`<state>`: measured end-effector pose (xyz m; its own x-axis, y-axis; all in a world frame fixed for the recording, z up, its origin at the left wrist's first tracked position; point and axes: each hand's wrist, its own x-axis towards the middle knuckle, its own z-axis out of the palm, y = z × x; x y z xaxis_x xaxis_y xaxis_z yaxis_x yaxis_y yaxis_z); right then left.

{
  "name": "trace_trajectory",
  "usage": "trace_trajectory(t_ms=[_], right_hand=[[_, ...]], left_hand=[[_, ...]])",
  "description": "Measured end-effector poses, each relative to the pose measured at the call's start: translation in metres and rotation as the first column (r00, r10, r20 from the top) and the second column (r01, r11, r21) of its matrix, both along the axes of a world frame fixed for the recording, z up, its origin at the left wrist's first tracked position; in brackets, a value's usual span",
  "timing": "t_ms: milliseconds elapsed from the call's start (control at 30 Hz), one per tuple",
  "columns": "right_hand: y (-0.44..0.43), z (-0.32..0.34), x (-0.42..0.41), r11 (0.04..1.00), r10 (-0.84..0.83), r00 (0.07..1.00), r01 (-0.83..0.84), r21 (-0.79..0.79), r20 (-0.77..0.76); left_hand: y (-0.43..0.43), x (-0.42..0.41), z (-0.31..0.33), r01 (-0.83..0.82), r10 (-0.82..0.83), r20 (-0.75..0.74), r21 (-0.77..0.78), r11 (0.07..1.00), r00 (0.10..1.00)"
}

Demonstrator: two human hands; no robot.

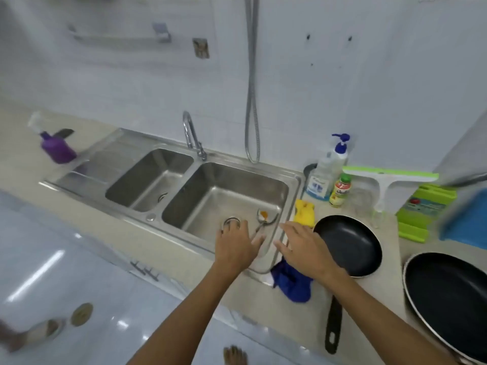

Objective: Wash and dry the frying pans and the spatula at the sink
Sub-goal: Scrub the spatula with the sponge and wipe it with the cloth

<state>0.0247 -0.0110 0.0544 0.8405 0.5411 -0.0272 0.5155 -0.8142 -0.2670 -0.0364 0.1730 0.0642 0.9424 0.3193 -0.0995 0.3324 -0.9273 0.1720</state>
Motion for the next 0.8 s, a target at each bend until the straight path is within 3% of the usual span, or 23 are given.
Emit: trace_trajectory(t_ms=[233, 367, 600, 800], right_hand=[[0.153, -0.023, 0.054, 0.995, -0.053, 0.973, 0.071, 0.073, -0.225], [0.205, -0.044, 0.08, 0.96, -0.218, 0.915, 0.264, 0.094, -0.34], [0.247, -0.124, 0.105, 0.777, -0.609, 0.649, 0.604, -0.178, -0.455], [0.27, -0.153, 0.111, 0.563, -0.794, 0.385, 0.758, -0.33, -0.47]], left_hand=[[0.175, 0.065, 0.012, -0.051, 0.052, -0.028, 0.025, 0.998, 0.998], [0.24, 0.115, 0.01, 0.012, -0.011, -0.022, 0.016, 1.0, 1.0], [0.327, 0.204, -0.026, 0.174, -0.178, -0.053, -0.059, 0.983, 0.983], [0.388, 0.275, -0.058, 0.299, -0.301, -0.028, -0.048, 0.953, 0.953]])
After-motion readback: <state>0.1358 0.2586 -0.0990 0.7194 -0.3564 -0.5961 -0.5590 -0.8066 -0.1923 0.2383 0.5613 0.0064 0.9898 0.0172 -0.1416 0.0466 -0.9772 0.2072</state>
